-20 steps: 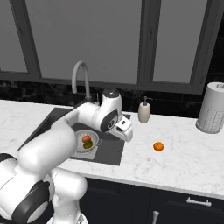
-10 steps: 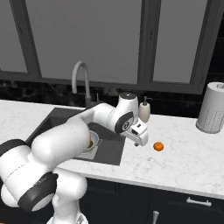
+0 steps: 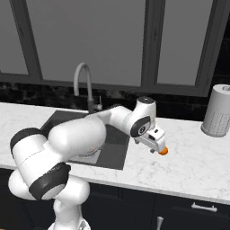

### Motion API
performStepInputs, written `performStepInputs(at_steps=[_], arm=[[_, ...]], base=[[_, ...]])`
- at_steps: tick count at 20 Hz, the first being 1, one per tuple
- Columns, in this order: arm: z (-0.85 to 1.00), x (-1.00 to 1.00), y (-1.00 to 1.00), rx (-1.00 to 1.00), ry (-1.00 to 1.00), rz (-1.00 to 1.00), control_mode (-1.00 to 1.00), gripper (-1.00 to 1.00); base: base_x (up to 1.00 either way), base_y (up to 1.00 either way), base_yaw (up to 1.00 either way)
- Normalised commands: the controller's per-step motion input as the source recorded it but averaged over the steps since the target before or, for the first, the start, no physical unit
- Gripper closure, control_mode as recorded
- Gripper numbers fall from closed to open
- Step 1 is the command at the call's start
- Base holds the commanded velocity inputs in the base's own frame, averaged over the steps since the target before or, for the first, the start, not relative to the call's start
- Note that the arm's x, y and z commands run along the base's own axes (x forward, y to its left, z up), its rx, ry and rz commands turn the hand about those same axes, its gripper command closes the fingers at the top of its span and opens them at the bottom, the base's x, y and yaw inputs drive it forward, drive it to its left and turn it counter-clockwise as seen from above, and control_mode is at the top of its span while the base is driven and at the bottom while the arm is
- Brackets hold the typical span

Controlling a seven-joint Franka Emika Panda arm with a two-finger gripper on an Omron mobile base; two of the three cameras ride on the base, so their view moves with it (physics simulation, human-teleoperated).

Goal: Put the colander in the sink, put the tangerine, kiwi, orange in the colander, and turn on the sink faucet and pour water over the colander.

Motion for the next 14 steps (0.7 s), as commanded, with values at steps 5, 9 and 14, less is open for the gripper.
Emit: performStepInputs(at_steps=[5, 9, 14], arm=[[-0.34, 0.32, -0.20, 0.00, 0.00, 0.00, -1.00, -1.00], [-0.34, 0.28, -0.19, 0.00, 0.00, 0.00, -1.00, -1.00], [-0.46, 0.19, -0.27, 0.00, 0.00, 0.00, -1.00, -1.00]], base=[[0.00, 0.00, 0.00], [0.00, 0.00, 0.00], [0.00, 0.00, 0.00]])
